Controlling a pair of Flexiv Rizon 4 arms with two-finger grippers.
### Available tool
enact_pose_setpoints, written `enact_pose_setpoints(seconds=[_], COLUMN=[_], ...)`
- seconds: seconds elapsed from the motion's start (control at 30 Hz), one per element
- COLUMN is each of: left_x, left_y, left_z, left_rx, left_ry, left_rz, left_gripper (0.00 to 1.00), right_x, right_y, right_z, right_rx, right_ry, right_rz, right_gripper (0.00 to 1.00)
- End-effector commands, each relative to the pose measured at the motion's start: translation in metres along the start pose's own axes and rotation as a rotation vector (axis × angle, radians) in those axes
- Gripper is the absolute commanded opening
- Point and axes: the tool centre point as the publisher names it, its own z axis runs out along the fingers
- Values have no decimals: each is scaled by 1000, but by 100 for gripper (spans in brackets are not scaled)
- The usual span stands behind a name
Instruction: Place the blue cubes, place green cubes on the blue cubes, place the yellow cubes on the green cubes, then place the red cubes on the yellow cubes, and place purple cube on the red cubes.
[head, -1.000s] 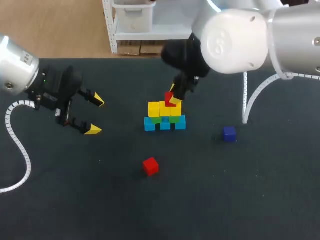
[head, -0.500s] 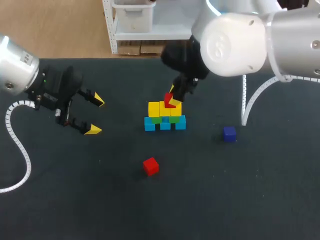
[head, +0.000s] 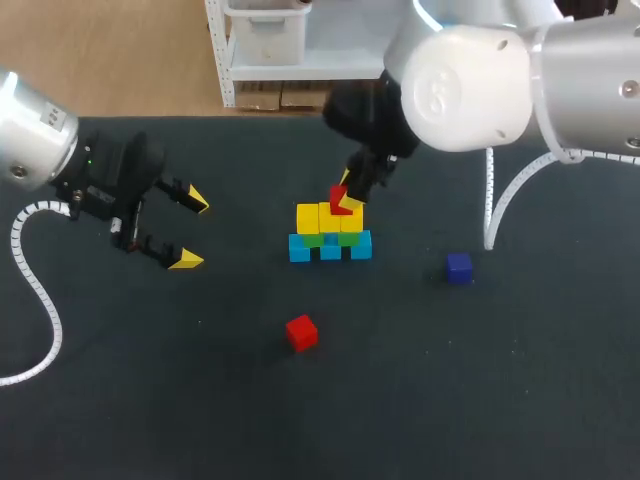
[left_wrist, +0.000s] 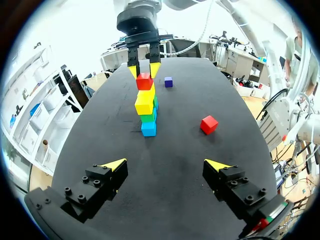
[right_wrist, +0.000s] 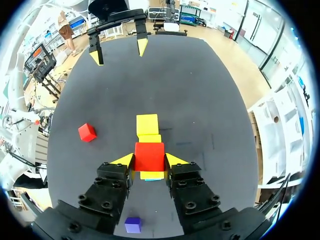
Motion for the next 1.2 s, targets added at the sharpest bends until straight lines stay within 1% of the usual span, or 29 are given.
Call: enact_pose_setpoints(seconds=[0.03, 0.17, 0.2, 0.23, 0.3, 0.63, 0.67, 0.7, 0.73, 0.9, 1.03, 1.07, 1.2], left_x=[2, 2, 2, 2, 2, 2, 2, 2, 2, 2, 2, 2, 2], left_y=[-1, -1, -1, -1, -1, -1, -1, -1, -1, -1, -1, -1, -1], left_z=[0, 0, 0, 0, 0, 0, 0, 0, 0, 0, 0, 0, 0], left_rx=[-4, -4, -4, -4, -4, -4, -4, -4, -4, -4, -4, -4, -4], left_ry=[-6, -6, -6, -6, -6, -6, -6, -6, -6, -6, -6, -6, -6], left_rz=[4, 4, 4, 4, 4, 4, 4, 4, 4, 4, 4, 4, 4], left_gripper=[100, 100, 100, 100, 100, 100, 100, 100, 100, 100, 100, 100, 100], right_x=[-1, -1, -1, -1, -1, 0, 1, 1, 2, 6, 12, 15, 29], right_y=[-3, -4, -4, -4, -4, -3, -3, -3, -3, -6, -8, -8, -9], right_z=[1, 1, 1, 1, 1, 0, -1, -2, -4, -18, -40, -46, -62], right_rx=[-4, -5, -6, -7, -9, -11, -11, -10, -7, 40, 99, 109, 145], right_ry=[0, -2, -1, 0, 0, 2, 2, 2, 3, -20, -113, -150, -238], right_rz=[-1, -1, -2, -4, -6, -5, -4, -3, -2, 19, 22, 30, 47], right_gripper=[16, 23, 27, 34, 40, 49, 59, 76, 100, 100, 100, 100, 100])
